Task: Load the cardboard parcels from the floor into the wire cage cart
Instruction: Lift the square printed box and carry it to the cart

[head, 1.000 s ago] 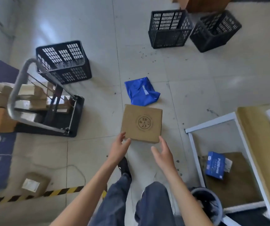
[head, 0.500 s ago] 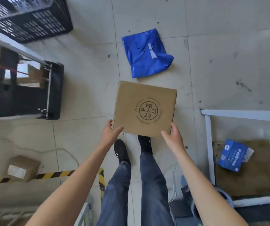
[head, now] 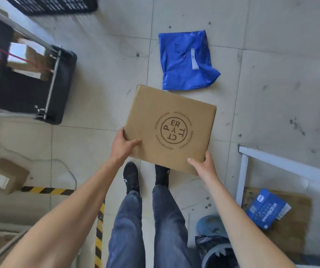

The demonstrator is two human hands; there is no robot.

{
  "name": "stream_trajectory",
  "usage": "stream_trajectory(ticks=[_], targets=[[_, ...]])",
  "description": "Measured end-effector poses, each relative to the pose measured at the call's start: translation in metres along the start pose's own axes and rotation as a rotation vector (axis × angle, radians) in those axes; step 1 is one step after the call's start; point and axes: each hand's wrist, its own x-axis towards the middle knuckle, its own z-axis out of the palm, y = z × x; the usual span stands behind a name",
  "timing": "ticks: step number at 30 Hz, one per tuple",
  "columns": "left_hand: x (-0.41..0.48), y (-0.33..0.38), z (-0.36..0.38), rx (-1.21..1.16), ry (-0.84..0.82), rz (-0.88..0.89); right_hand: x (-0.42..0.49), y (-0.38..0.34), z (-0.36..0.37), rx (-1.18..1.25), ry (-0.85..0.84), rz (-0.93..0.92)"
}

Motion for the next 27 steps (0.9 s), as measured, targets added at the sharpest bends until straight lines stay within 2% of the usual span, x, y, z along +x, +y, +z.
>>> stream_trajectory(ticks=[4,8,13,17,22,27], targets=[[-0.053,0.037,-0.047,-0.098,0.062,0.041,-0.070,-0.051,-0.015,0.044,-0.015,-0.171],[-0.139,0.066,-0.120,-0.232,0.162,0.065,-0.162,-0.113,-0.015,-0.048,-0.082,-0.367],[-0.254,0.074,-0.214,-0.392,0.420,0.065,-0.271,-0.184,0.016,-0.221,-0.204,-0.595],[-0.349,0.044,-0.278,-0.516,0.657,0.037,-0.359,-0.214,0.061,-0.313,-0.390,-0.739],[-0.488,-0.040,-0.322,-0.623,0.904,-0.010,-0.484,-0.199,0.136,-0.477,-0.661,-0.902],[-0.653,-0.161,-0.324,-0.757,1.103,-0.011,-0.607,-0.092,0.195,-0.628,-0.875,-0.977]])
